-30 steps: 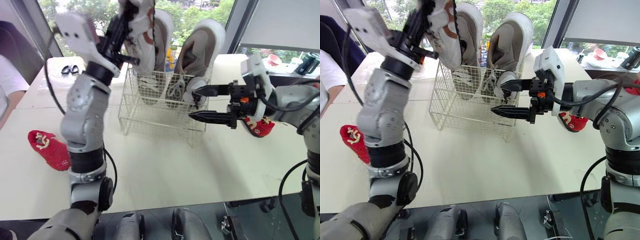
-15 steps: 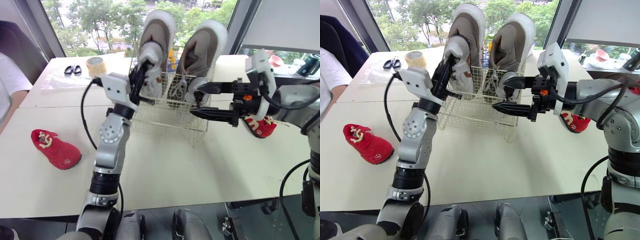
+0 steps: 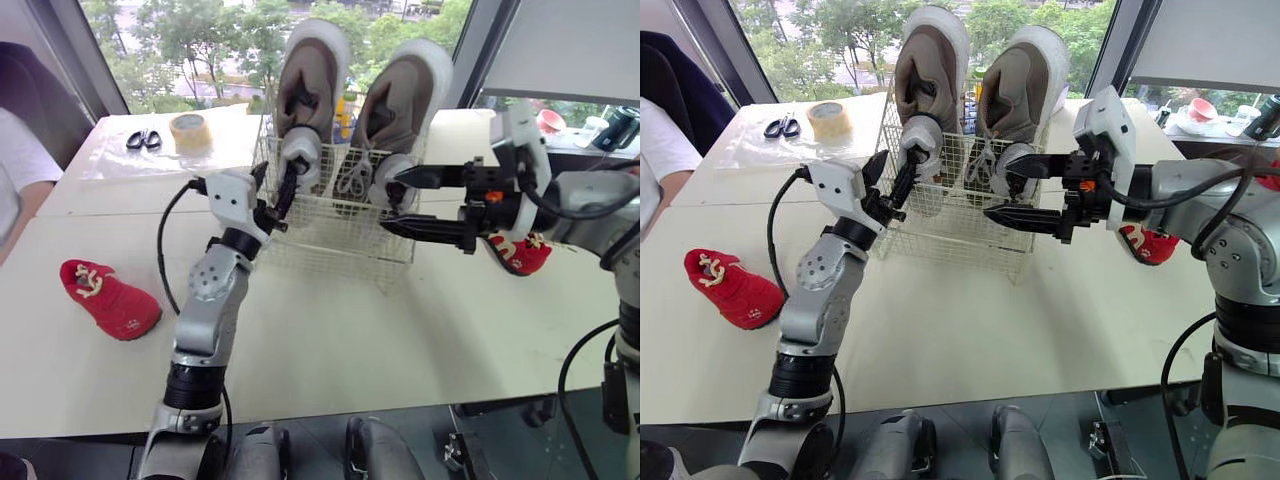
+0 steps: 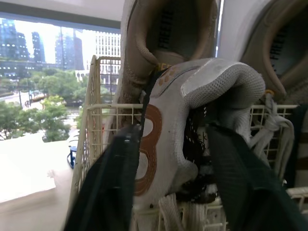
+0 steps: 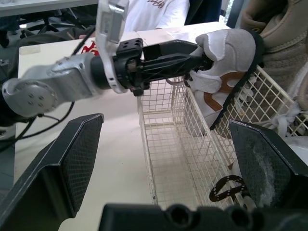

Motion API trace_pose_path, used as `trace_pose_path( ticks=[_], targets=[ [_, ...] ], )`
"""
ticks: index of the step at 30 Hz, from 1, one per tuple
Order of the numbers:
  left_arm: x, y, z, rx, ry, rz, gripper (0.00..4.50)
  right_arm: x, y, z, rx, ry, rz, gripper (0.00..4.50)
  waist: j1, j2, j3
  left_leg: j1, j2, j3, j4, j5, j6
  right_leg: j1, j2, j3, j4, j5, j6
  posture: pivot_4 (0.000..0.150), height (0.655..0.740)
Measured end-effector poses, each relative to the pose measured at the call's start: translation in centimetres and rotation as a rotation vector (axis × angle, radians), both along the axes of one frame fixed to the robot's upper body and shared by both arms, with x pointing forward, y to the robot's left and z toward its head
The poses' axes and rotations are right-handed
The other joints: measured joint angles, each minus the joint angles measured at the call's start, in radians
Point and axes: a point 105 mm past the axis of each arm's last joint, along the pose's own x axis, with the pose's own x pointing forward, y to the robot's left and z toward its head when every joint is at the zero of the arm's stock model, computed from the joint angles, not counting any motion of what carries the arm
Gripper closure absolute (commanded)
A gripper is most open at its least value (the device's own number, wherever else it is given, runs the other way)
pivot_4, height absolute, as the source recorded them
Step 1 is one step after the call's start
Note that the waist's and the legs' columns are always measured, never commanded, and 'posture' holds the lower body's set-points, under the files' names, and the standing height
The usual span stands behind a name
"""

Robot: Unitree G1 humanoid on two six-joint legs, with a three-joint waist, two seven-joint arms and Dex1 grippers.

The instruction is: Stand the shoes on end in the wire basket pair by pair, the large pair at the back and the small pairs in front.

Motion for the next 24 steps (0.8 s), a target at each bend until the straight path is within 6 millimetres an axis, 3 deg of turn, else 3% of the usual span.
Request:
trace_pose_path(
  ticks=[7, 13, 14, 16, 18, 21, 24],
  targets=[
    [-2.6, 0.7, 1.2, 0.159, 0.067, -0.134, 2.11, -0.2, -0.1, -0.7, 0.003, 0.036, 0.014, 0.00, -0.001, 0.001, 0.000, 0.000, 0.000, -0.001, 0.000, 0.000, 0.000, 0.000, 0.001, 0.000, 0.000, 0.000, 0.000, 0.150, 0.7400],
    [-4.1, 4.1, 1.9, 0.299, 0.181, -0.221, 2.11, -0.4, -0.2, -0.5, 0.069, 0.077, 0.019, 0.00, -0.002, 0.002, 0.000, 0.000, 0.000, 0.000, 0.000, 0.000, 0.000, 0.000, 0.001, 0.000, 0.000, 0.000, 0.000, 0.150, 0.7400],
    [-4.5, 4.7, 2.1, 0.274, 0.215, -0.270, 1.83, -0.4, -0.6, -0.1, 0.111, 0.086, 0.010, 0.00, -0.001, 0.002, 0.000, 0.000, 0.001, 0.000, 0.000, 0.000, 0.000, 0.000, 0.001, 0.000, 0.000, 0.000, 0.000, 0.150, 0.7400],
    [-5.5, 5.7, 2.7, 0.223, 0.255, -0.347, 1.24, -0.3, -1.6, 0.3, 0.172, 0.105, -0.021, 0.00, 0.002, 0.002, 0.000, 0.000, 0.000, -0.001, 0.000, 0.000, 0.000, 0.000, 0.000, 0.000, -0.001, 0.000, 0.000, 0.150, 0.7400],
    [-6.5, 6.3, 2.6, 0.177, 0.324, -0.429, 0.26, -0.1, -3.4, 0.9, 0.253, 0.110, -0.084, 0.00, 0.002, 0.002, 0.000, 0.000, -0.001, -0.001, 0.000, 0.000, 0.000, 0.001, 0.000, 0.000, -0.001, 0.000, 0.000, 0.150, 0.7400],
    [-7.6, 5.8, 1.5, 0.149, 0.427, -0.540, 0.09, 0.5, -6.9, 0.8, 0.359, 0.124, -0.237, 0.00, 0.004, 0.001, 0.000, 0.000, -0.001, -0.001, 0.000, 0.000, 0.000, 0.002, -0.001, 0.000, -0.002, 0.000, 0.000, 0.150, 0.7400],
    [-8.9, 5.0, 0.7, 0.126, 0.491, -0.645, 0.09, 0.4, -10.0, -1.1, 0.393, 0.185, -0.379, 0.00, 0.000, 0.002, 0.000, 0.001, -0.001, 0.000, -0.001, 0.000, 0.000, 0.002, 0.000, 0.000, -0.001, 0.000, 0.000, 0.150, 0.7400]
  ],
)
